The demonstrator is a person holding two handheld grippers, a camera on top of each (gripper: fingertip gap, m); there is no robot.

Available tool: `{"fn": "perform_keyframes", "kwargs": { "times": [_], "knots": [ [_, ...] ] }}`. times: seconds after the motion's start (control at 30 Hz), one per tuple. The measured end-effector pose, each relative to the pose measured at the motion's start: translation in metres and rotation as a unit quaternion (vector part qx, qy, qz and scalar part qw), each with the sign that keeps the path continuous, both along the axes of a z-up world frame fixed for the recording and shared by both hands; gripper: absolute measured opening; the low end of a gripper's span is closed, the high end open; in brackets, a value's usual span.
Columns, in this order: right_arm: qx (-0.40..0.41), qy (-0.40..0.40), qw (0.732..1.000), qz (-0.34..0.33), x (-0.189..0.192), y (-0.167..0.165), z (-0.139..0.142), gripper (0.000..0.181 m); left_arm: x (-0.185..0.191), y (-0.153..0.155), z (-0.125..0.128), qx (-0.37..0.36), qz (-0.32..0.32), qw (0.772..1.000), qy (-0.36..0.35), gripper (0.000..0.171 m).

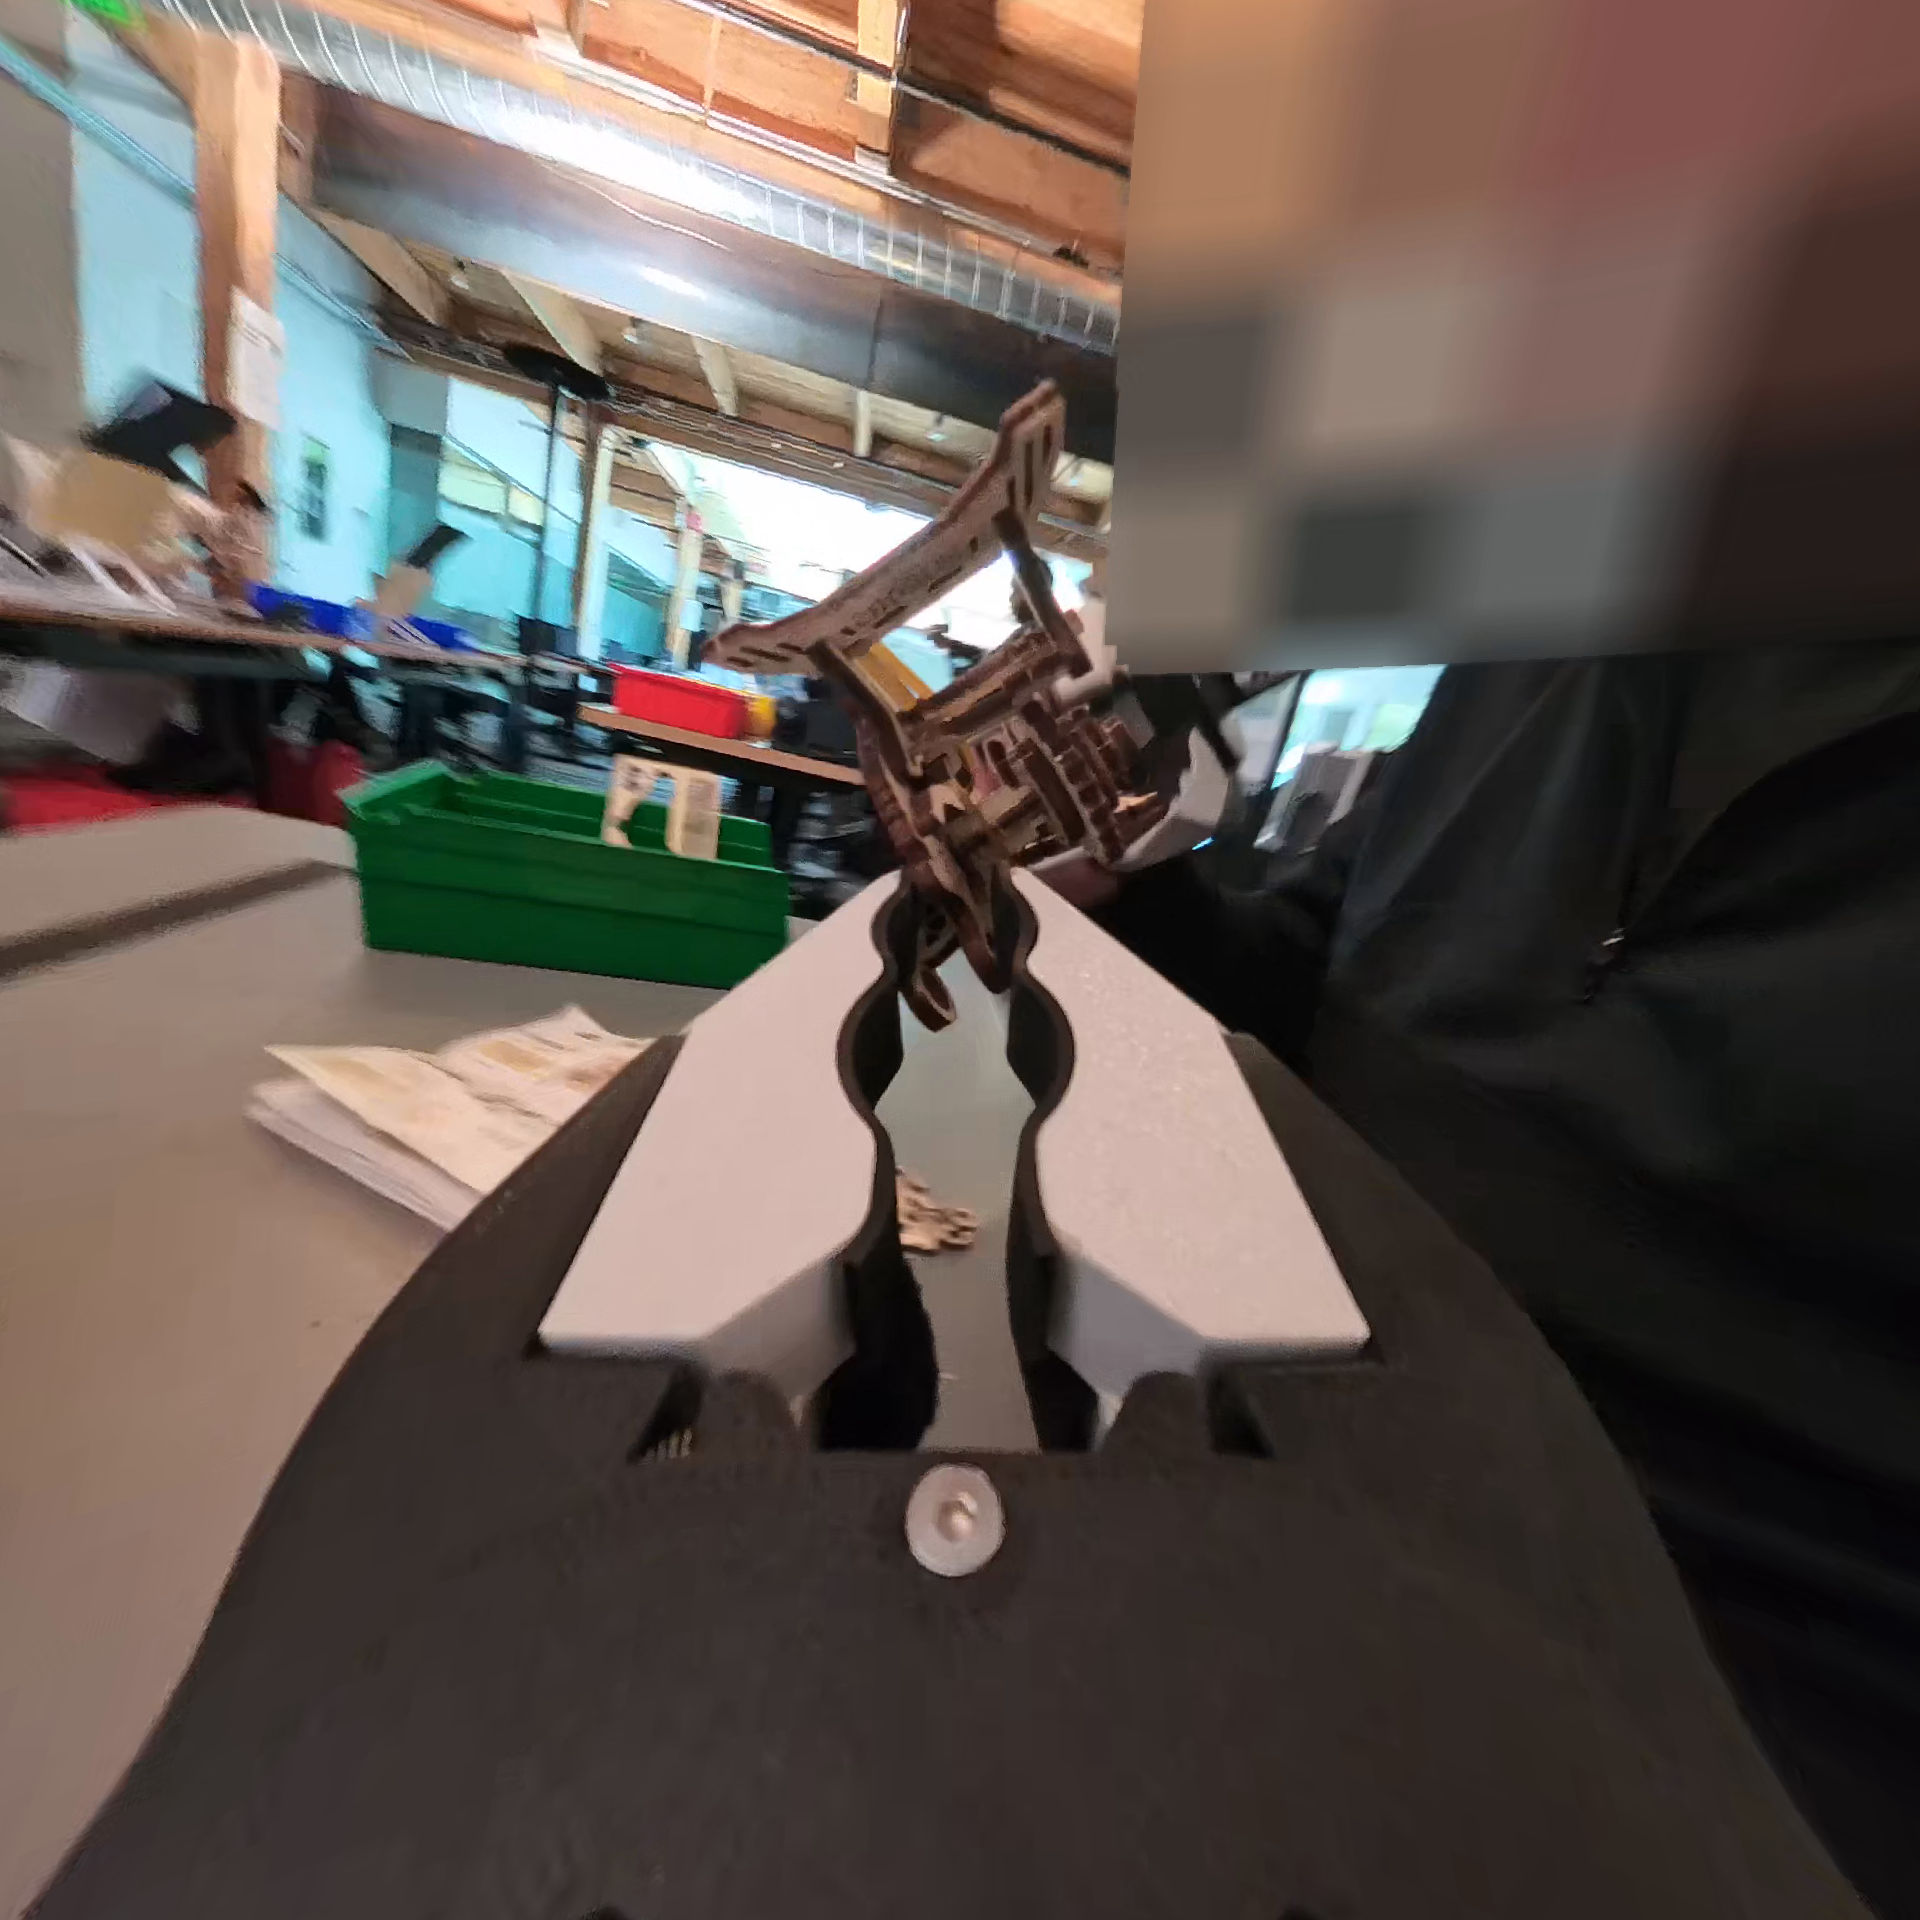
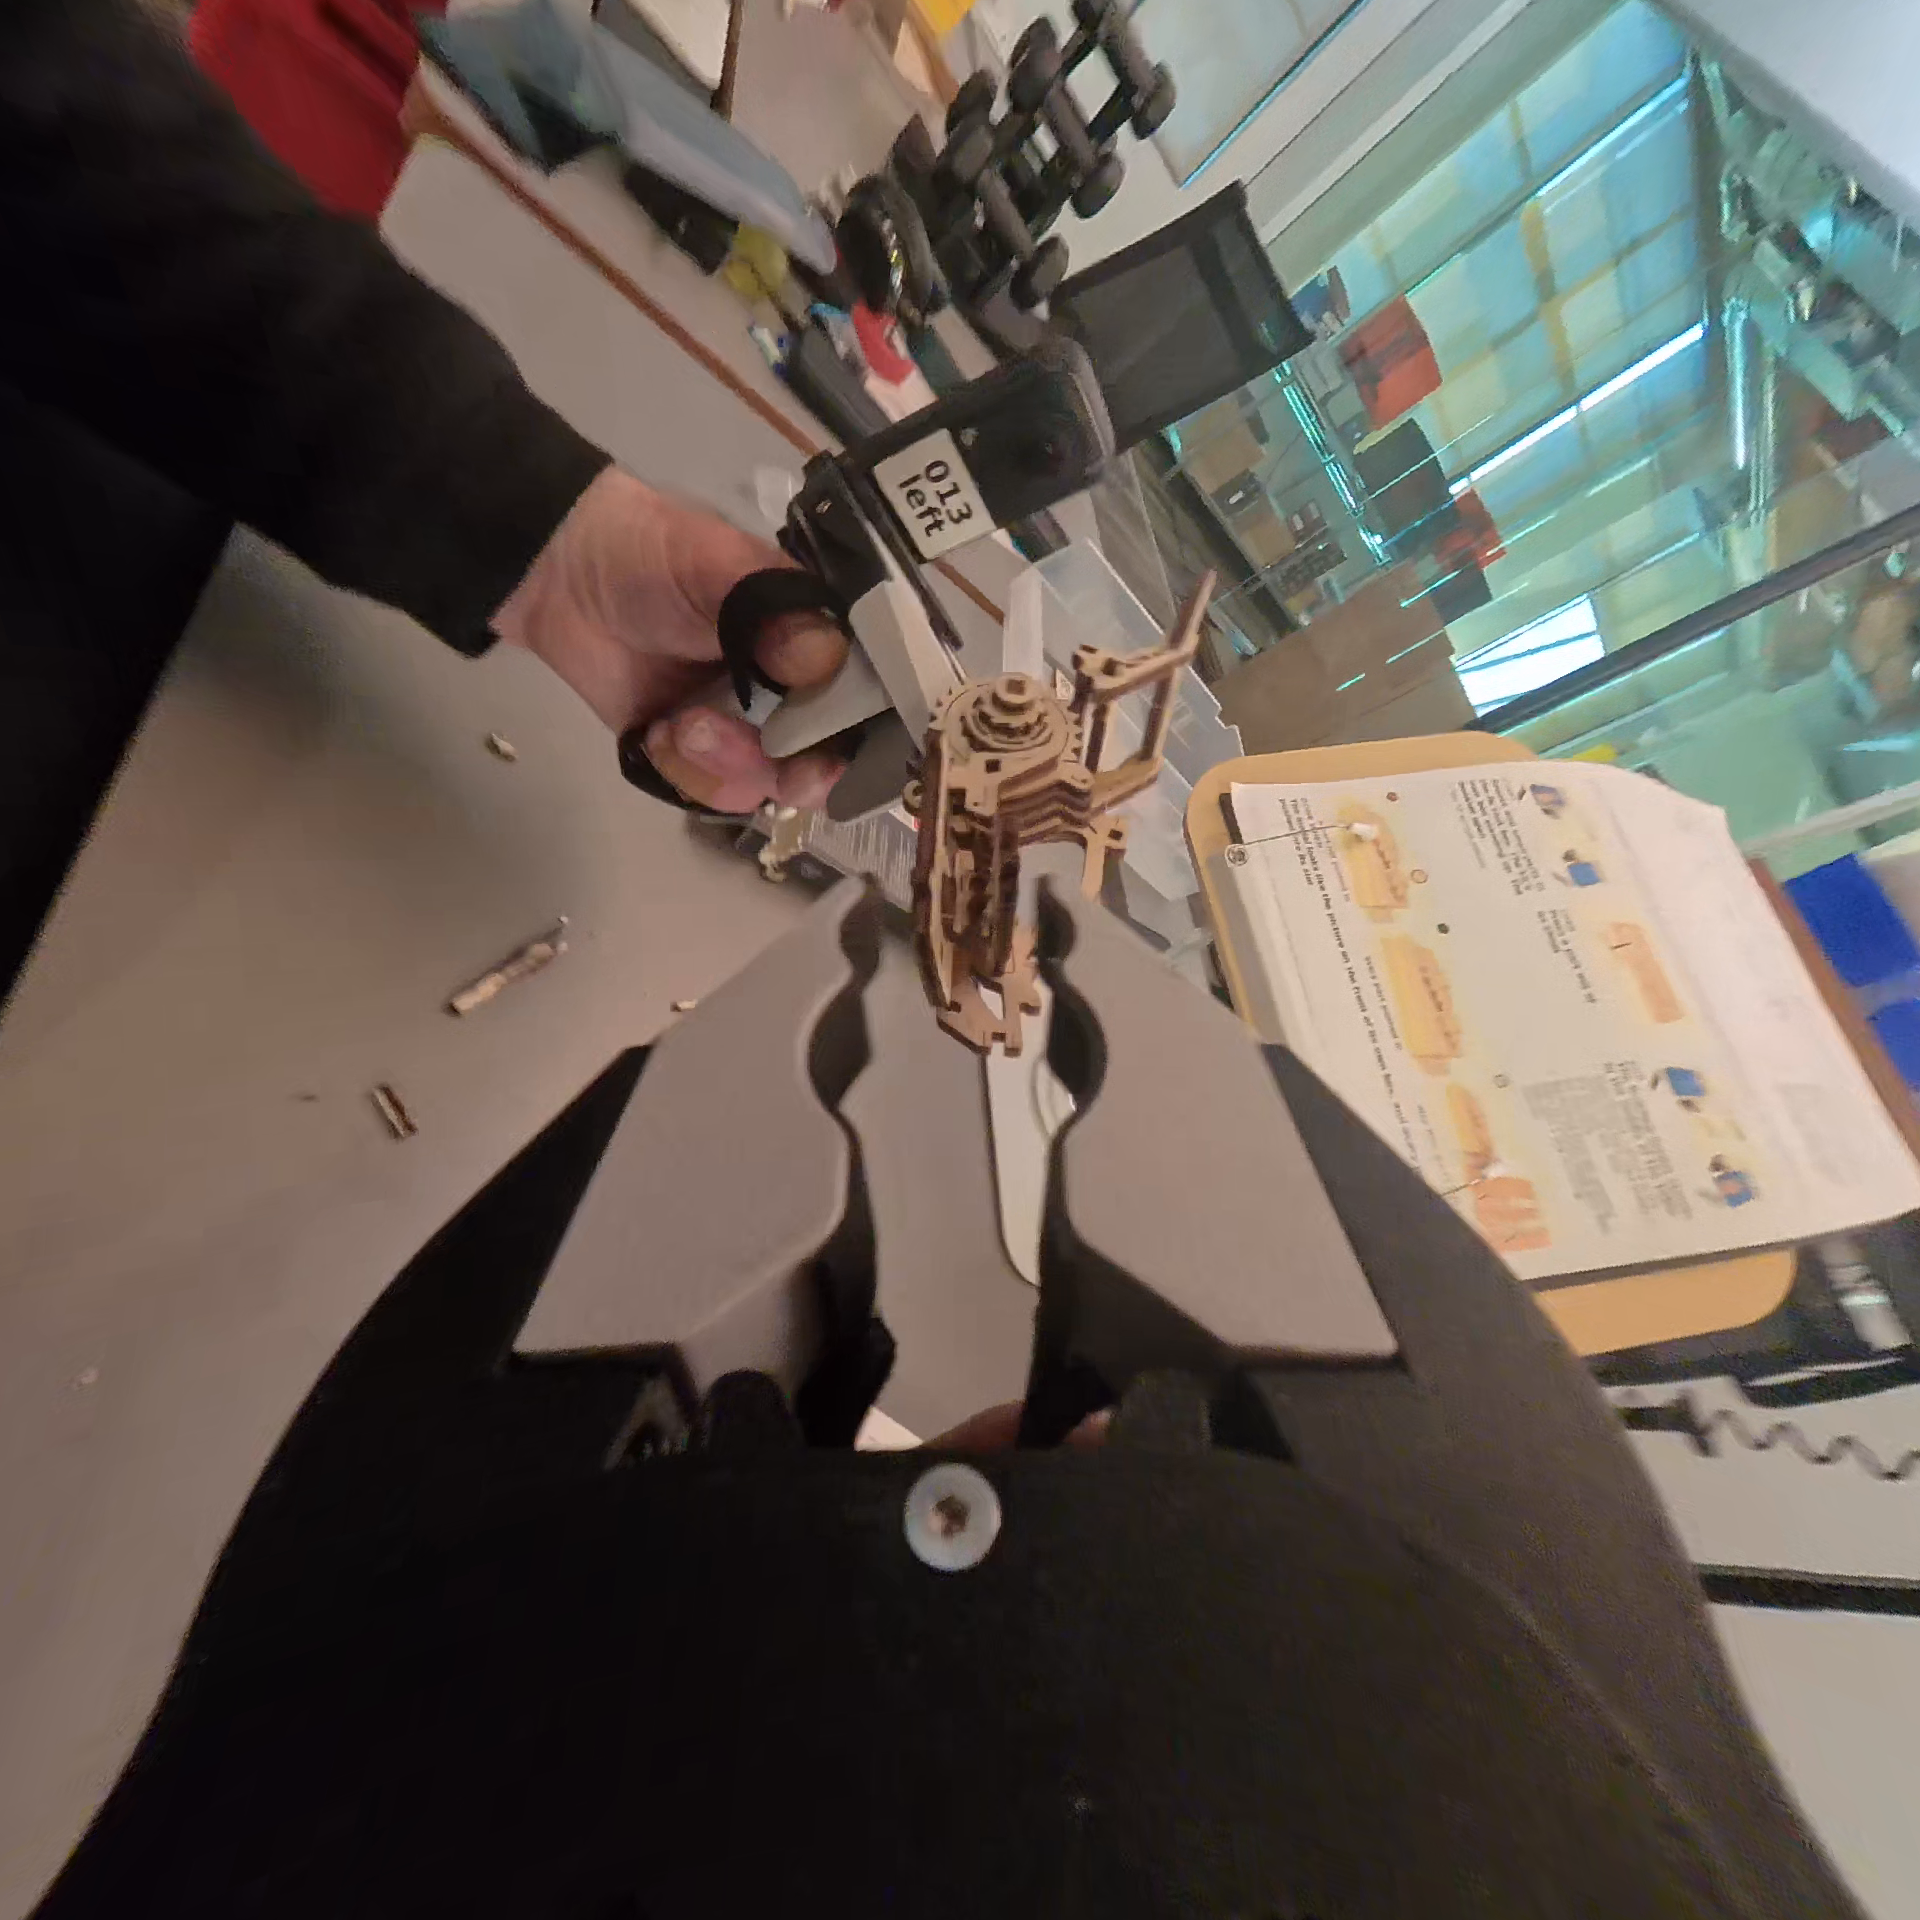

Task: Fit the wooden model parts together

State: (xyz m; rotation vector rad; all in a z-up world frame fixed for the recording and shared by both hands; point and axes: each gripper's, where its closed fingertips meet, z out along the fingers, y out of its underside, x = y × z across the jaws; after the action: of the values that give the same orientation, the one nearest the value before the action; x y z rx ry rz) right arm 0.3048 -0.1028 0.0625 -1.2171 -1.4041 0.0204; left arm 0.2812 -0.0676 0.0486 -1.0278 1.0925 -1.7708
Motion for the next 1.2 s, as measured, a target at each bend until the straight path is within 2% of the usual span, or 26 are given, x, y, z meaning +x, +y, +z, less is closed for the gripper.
{"fn": "perform_keyframes", "kwargs": {
  "times": [0.03,0.1,0.17,0.2,0.3,0.37,0.43,0.47,0.63,0.7,0.77,0.83,0.93,1.07,1.13,1.2],
  "knots": [
    [-0.019,0.03,0.999,-0.004,0.004,-0.001,0.007,0.033,-0.001,0.001,0.004,0.022,0.015,1.0,0.003,0.011],
    [-0.082,0.095,0.992,-0.017,0.016,0.001,0.017,0.028,-0.001,0.001,0.012,0.073,0.046,0.996,0.013,0.011],
    [-0.183,0.164,0.968,-0.047,0.028,0.009,0.014,0.027,-0.001,0.0,0.019,0.119,0.07,0.99,0.023,0.011],
    [-0.242,0.2,0.949,-0.037,0.03,0.007,0.012,0.027,-0.001,-0.001,0.023,0.135,0.078,0.988,0.024,0.011],
    [-0.351,0.277,0.894,-0.022,0.032,0.002,0.007,0.027,-0.002,-0.004,0.035,0.156,0.086,0.984,0.011,0.012],
    [-0.409,0.342,0.846,0.013,0.028,-0.002,0.014,0.032,-0.001,-0.005,0.039,0.169,0.092,0.981,0.007,0.011],
    [-0.457,0.398,0.794,0.046,0.027,-0.005,0.024,0.028,0.002,-0.007,0.039,0.185,0.095,0.978,0.012,0.012],
    [-0.471,0.415,0.777,0.05,0.027,-0.004,0.027,0.025,0.003,-0.007,0.039,0.194,0.099,0.976,0.014,0.012],
    [-0.513,0.419,0.749,0.021,0.024,-0.003,0.018,0.022,0.006,-0.012,0.046,0.243,0.119,0.962,0.022,0.012],
    [-0.509,0.415,0.754,0.005,0.025,-0.001,0.016,0.019,0.009,-0.014,0.047,0.262,0.127,0.956,0.031,0.012],
    [-0.51,0.425,0.748,-0.002,0.026,0.002,0.016,0.023,0.011,-0.016,0.05,0.268,0.135,0.954,0.028,0.011],
    [-0.509,0.433,0.744,0.003,0.027,0.002,0.017,0.015,0.012,-0.015,0.05,0.273,0.141,0.951,0.03,0.012],
    [-0.505,0.44,0.742,-0.001,0.029,0.004,0.016,0.013,0.013,-0.013,0.05,0.274,0.146,0.95,0.032,0.012],
    [-0.52,0.463,0.717,0.012,0.029,0.005,0.018,0.009,0.012,-0.011,0.05,0.284,0.159,0.945,0.031,0.011],
    [-0.521,0.461,0.719,0.009,0.029,0.006,0.015,0.012,0.013,-0.01,0.05,0.285,0.165,0.944,0.031,0.011],
    [-0.523,0.488,0.698,0.016,0.035,0.009,0.018,0.023,0.012,-0.007,0.051,0.284,0.18,0.941,0.027,0.011]
  ]
}}
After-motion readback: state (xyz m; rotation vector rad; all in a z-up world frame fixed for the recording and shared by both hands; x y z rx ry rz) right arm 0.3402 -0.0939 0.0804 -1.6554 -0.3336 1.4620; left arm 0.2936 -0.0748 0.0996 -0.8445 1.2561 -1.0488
